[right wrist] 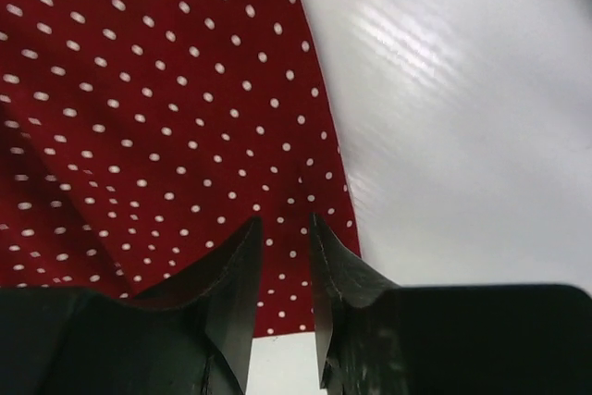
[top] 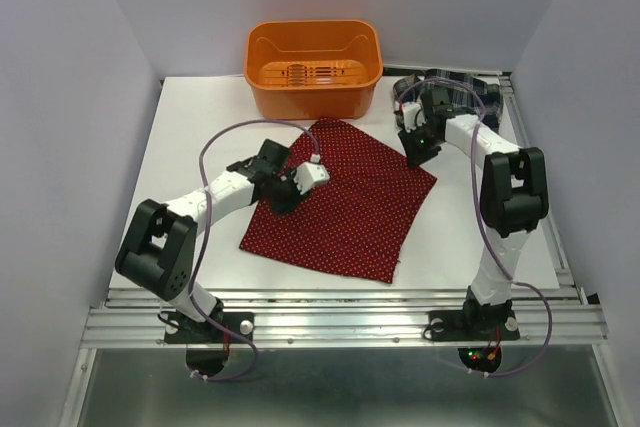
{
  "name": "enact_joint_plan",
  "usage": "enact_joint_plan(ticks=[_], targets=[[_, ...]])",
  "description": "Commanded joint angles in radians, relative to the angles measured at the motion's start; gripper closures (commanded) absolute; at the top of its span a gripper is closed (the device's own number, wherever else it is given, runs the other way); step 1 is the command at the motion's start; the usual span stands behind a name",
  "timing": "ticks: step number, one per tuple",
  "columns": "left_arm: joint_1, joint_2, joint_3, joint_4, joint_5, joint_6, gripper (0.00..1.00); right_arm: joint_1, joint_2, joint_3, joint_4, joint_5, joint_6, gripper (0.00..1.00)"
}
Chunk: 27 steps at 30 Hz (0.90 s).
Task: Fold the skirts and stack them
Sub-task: Fold the skirt
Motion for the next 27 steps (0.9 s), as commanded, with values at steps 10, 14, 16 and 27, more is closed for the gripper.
enact_joint_plan(ticks=[10, 14, 16, 27], targets=[[-0.108, -0.089, -0.277, -0.076, -0.053, 0.321, 0.65, 0.035, 0.189, 0.055, 0.038, 0.178, -0.043, 0.68], [-0.237, -0.101, -0.310, -0.104, -0.046, 0.339, 0.68, 0.058, 0.261, 0.138, 0.058, 0.198, -0.060, 0.68], [-0.291, -0.121, -0.310, -0.105, -0.042, 0.333, 0.69, 0.067, 0.284, 0.171, 0.058, 0.195, -0.061, 0.67], [-0.368, -0.127, -0.071, -0.145, 0.026, 0.145, 0.53, 0.088, 0.096, 0.161, 0.076, 0.144, -0.164, 0.46]])
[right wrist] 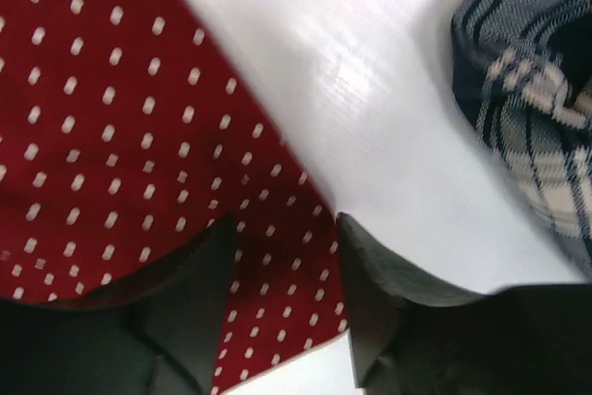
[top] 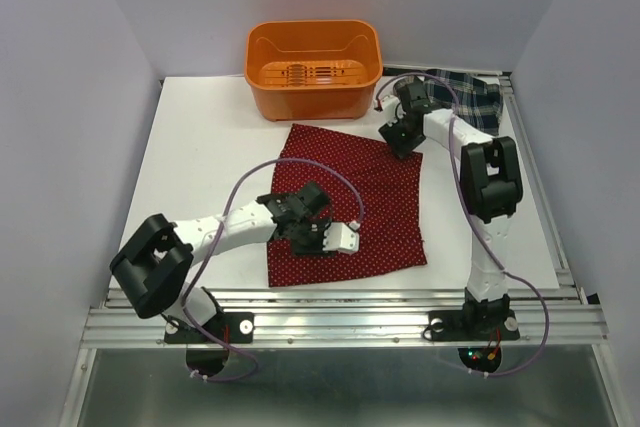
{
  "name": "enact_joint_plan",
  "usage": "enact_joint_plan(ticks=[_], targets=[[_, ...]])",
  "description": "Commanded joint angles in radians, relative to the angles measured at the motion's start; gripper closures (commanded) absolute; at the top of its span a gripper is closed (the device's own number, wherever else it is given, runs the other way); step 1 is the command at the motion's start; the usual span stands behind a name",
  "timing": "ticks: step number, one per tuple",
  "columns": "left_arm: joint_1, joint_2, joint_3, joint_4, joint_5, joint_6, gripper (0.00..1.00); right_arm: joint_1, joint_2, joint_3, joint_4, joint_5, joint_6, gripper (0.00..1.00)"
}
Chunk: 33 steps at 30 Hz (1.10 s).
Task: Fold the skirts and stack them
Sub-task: Fold the skirt
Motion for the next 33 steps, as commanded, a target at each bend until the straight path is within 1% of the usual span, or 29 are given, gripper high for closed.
enact_joint_plan(ticks=[1, 2, 3, 4, 5, 6, 7, 8, 9, 10, 11, 12, 13, 14, 15, 16, 18, 22, 25, 29, 33], targets=[[0.041, -0.060, 0.143, -0.043, 0.075, -0.122, 0.47, 0.005, -0.184, -0.069, 0.011, -0.063, -0.139, 0.39], [0.049, -0.093, 0.149, -0.053, 0.075, -0.130, 0.44, -0.005, -0.239, -0.104, 0.011, -0.090, -0.178, 0.32], [0.051, -0.125, 0.146, -0.080, 0.069, -0.130, 0.42, -0.005, -0.300, -0.142, 0.008, -0.115, -0.233, 0.19], [0.049, -0.192, 0.134, -0.118, 0.062, -0.124, 0.41, -0.005, -0.421, -0.231, -0.006, -0.173, -0.321, 0.14], [0.049, -0.247, 0.123, -0.138, 0.058, -0.121, 0.40, -0.005, -0.481, -0.279, -0.029, -0.195, -0.356, 0.09], [0.049, -0.271, 0.114, -0.160, 0.046, -0.121, 0.40, -0.005, -0.535, -0.317, -0.049, -0.218, -0.393, 0.08], [0.049, -0.289, 0.085, -0.207, 0.043, -0.121, 0.40, 0.004, -0.622, -0.384, -0.119, -0.251, -0.469, 0.08], [0.051, -0.306, 0.085, -0.229, 0.046, -0.116, 0.41, 0.005, -0.662, -0.415, -0.155, -0.267, -0.495, 0.09], [0.049, -0.320, 0.047, -0.241, 0.042, -0.116, 0.41, 0.005, -0.701, -0.447, -0.179, -0.287, -0.514, 0.11], [0.048, -0.352, 0.022, -0.250, 0.039, -0.116, 0.42, 0.017, -0.741, -0.486, -0.202, -0.301, -0.538, 0.18], [0.042, -0.364, 0.001, -0.254, 0.037, -0.114, 0.43, 0.027, -0.817, -0.567, -0.225, -0.328, -0.581, 0.22], [0.038, -0.380, -0.040, -0.251, 0.026, -0.117, 0.43, 0.059, -0.856, -0.611, -0.248, -0.335, -0.598, 0.33], [0.037, -0.381, -0.042, -0.246, 0.017, -0.114, 0.44, 0.076, -0.896, -0.659, -0.248, -0.341, -0.620, 0.38], [0.035, -0.377, -0.033, -0.241, 0.006, -0.122, 0.44, 0.098, -0.970, -0.754, -0.236, -0.338, -0.652, 0.41], [0.034, -0.371, -0.033, -0.241, 0.000, -0.119, 0.44, 0.116, -1.008, -0.805, -0.220, -0.329, -0.666, 0.44], [0.032, -0.349, -0.032, -0.243, -0.015, -0.119, 0.45, 0.161, -1.035, -0.849, -0.207, -0.315, -0.684, 0.46], [0.034, -0.316, -0.036, -0.263, -0.020, -0.110, 0.46, 0.199, -1.089, -0.959, -0.186, -0.264, -0.726, 0.47], [0.040, -0.341, -0.056, -0.254, -0.004, -0.110, 0.46, 0.224, -1.167, -1.082, -0.175, -0.233, -0.821, 0.51], [0.045, -0.349, -0.074, -0.267, -0.003, -0.087, 0.46, 0.235, -1.222, -1.152, -0.183, -0.214, -0.888, 0.51], [0.045, -0.345, -0.082, -0.280, 0.009, -0.070, 0.45, 0.244, -1.253, -1.207, -0.163, -0.210, -0.924, 0.50], [0.046, -0.326, -0.076, -0.284, 0.002, -0.059, 0.44, 0.255, -1.252, -1.209, -0.156, -0.233, -0.921, 0.50]])
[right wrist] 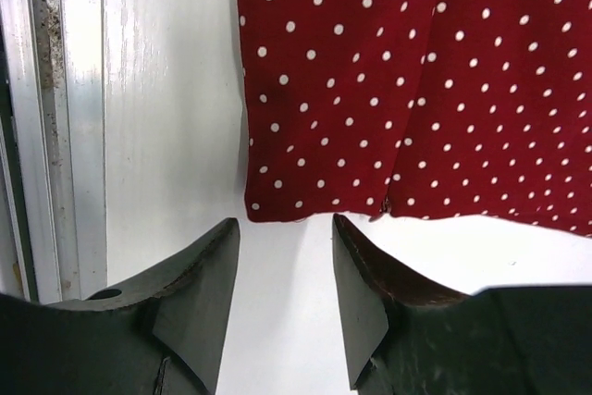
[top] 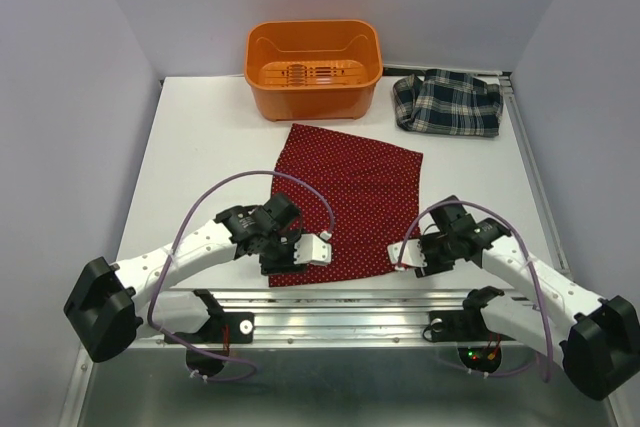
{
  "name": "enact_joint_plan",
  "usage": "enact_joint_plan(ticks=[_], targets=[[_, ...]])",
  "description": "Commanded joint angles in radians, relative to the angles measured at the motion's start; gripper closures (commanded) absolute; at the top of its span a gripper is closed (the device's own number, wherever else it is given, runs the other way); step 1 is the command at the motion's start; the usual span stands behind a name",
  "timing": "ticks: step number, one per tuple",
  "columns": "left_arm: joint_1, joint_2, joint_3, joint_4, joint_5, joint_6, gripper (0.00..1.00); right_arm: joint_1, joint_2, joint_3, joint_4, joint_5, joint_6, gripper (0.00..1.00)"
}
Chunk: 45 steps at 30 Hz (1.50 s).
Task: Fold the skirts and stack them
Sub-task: Fold the skirt
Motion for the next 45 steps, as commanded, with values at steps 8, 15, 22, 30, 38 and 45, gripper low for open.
enact_joint_plan(ticks=[8, 15, 22, 30, 38, 45], targets=[[0.007, 0.007, 0.000, -0.028, 0.019, 0.027, 0.44, 0.068, -0.018, -0.032, 0.053, -0.026, -0.032, 0.50], [0.007, 0.015, 0.005, -0.054, 0.025, 0.037, 0.43, 0.119, 0.014, -0.068, 0.103, 0.014, -0.012, 0.55], [-0.013, 0.061, 0.019, -0.126, 0.054, 0.099, 0.42, 0.119, 0.137, -0.041, 0.182, 0.057, 0.083, 0.87], [-0.145, 0.101, 0.011, -0.141, 0.024, 0.083, 0.44, 0.119, 0.215, 0.045, 0.165, 0.019, 0.195, 0.99], [-0.179, 0.201, 0.017, -0.114, -0.039, 0.024, 0.48, 0.119, 0.226, 0.062, 0.164, 0.009, 0.215, 0.99], [-0.180, 0.253, 0.017, -0.068, -0.099, 0.005, 0.51, 0.119, 0.222, 0.060, 0.156, 0.028, 0.215, 0.99]])
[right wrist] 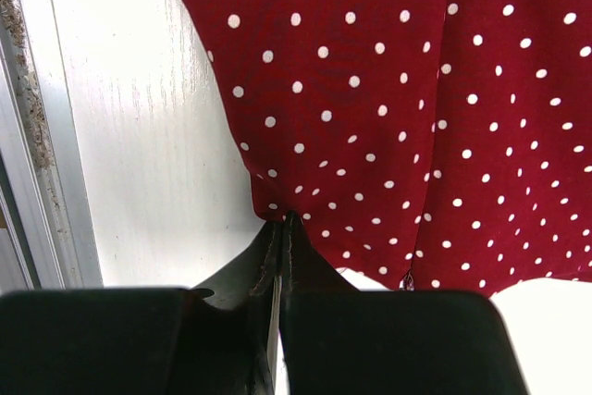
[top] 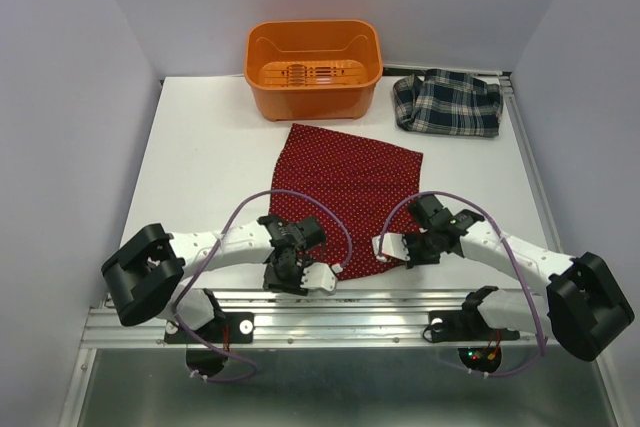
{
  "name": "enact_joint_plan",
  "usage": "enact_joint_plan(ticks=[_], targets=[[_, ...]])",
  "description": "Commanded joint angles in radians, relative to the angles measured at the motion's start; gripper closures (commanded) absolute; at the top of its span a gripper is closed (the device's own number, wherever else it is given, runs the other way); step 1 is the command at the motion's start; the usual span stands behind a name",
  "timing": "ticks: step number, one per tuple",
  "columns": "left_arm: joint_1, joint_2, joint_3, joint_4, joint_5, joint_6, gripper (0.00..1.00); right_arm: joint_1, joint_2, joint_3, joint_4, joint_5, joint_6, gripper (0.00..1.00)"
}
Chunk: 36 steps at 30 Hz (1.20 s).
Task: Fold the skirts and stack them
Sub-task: Fold the skirt
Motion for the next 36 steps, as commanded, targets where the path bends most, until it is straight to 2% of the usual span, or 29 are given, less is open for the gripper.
enact_joint_plan(ticks=[1, 7, 12, 17, 22, 29, 33, 36], targets=[[-0.010, 0.015, 0.020, 0.008, -0.031, -0.017, 0.52, 0.008, -0.001, 0.023, 0.017, 0.000, 0.017, 0.99], [-0.018, 0.062, -0.018, 0.097, -0.124, -0.047, 0.65, 0.008, -0.001, 0.028, 0.019, 0.003, 0.031, 0.99], [-0.018, -0.033, -0.041, 0.092, -0.103, 0.004, 1.00, 0.008, -0.013, 0.039, 0.015, 0.009, 0.043, 0.99], [-0.018, -0.184, 0.054, -0.011, -0.043, -0.003, 1.00, 0.008, -0.042, 0.089, -0.024, 0.000, 0.054, 0.99], [-0.016, -0.301, 0.169, -0.121, -0.026, -0.054, 1.00, 0.008, -0.126, 0.172, -0.168, -0.051, 0.046, 0.99], [0.019, -0.405, 0.270, -0.278, 0.080, -0.060, 1.00, 0.008, -0.241, 0.247, -0.352, -0.079, 0.014, 0.99], [0.033, -0.461, 0.350, -0.365, 0.101, -0.054, 1.00, 0.008, -0.311, 0.283, -0.460, -0.076, 0.008, 0.99], [0.048, -0.497, 0.376, -0.371, 0.074, -0.088, 1.00, 0.008, -0.373, 0.325, -0.526, -0.073, 0.038, 0.99]])
